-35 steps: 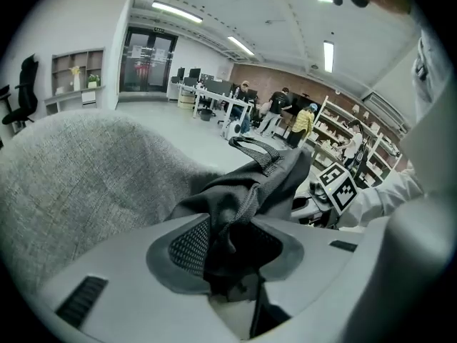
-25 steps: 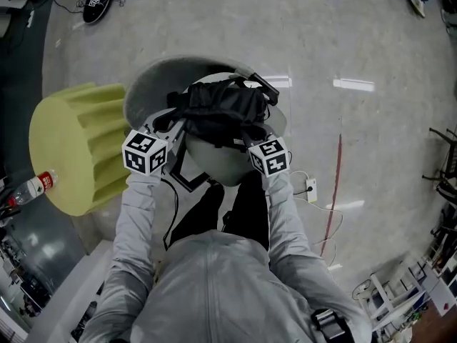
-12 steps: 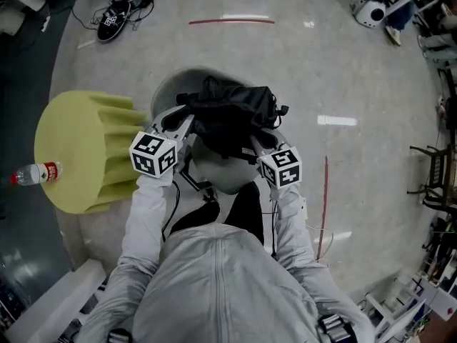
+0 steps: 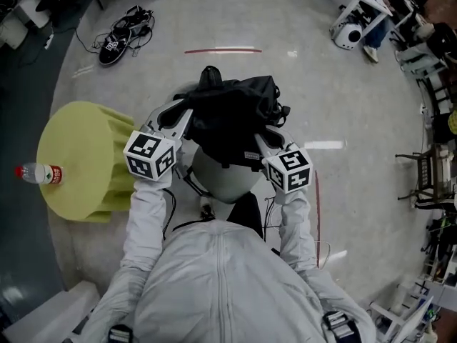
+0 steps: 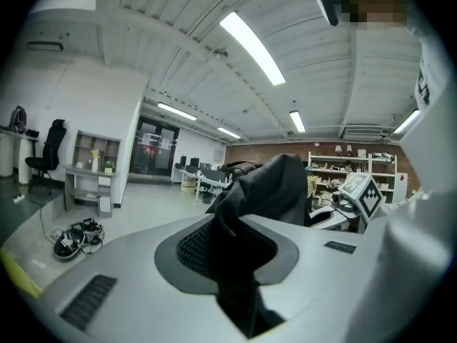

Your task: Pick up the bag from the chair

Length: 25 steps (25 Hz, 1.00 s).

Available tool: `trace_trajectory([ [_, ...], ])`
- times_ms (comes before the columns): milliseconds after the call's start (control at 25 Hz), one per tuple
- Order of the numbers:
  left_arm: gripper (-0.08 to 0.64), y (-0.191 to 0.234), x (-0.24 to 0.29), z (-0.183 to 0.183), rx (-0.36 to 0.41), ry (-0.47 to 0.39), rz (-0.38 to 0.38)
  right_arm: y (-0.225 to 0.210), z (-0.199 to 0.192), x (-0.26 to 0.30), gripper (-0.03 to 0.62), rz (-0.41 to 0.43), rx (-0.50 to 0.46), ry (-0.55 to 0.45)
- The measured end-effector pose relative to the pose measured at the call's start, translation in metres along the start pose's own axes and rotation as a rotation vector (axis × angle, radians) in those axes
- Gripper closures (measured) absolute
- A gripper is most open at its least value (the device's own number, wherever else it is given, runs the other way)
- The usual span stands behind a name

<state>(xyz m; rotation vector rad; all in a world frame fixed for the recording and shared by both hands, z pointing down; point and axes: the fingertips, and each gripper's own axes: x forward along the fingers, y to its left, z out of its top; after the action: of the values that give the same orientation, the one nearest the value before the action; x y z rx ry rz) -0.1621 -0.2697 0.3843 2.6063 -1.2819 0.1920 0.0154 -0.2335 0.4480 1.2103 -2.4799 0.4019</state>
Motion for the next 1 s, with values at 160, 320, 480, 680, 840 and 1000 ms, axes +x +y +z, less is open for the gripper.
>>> trace_trajectory([
  [160,0.492,-0.01,-0.021,0.032,0.083,-0.064,-0.03,0.018,0.024,-0.02,0.534,0.002,-0.018,-0.034],
  [320,0.494,-0.018,-0.043,0.055,0.135,-0.114,-0.035,0.032,0.044,-0.036,0.534,-0.007,-0.039,-0.058],
  [480,0.497,-0.03,-0.06,0.074,0.209,-0.138,-0.045,0.041,0.058,-0.049,0.534,-0.026,-0.043,-0.078],
  [680,0.502,-0.029,-0.075,0.088,0.213,-0.158,-0.027,0.055,0.072,-0.055,0.534,-0.027,-0.071,-0.084],
  [840,0.503,-0.033,-0.083,0.094,0.208,-0.179,-0.026,0.06,0.077,-0.063,0.534,-0.025,-0.097,-0.09],
  [1000,0.506,-0.035,-0.082,0.097,0.205,-0.187,-0.024,0.059,0.081,-0.067,0.534,-0.027,-0.11,-0.094],
])
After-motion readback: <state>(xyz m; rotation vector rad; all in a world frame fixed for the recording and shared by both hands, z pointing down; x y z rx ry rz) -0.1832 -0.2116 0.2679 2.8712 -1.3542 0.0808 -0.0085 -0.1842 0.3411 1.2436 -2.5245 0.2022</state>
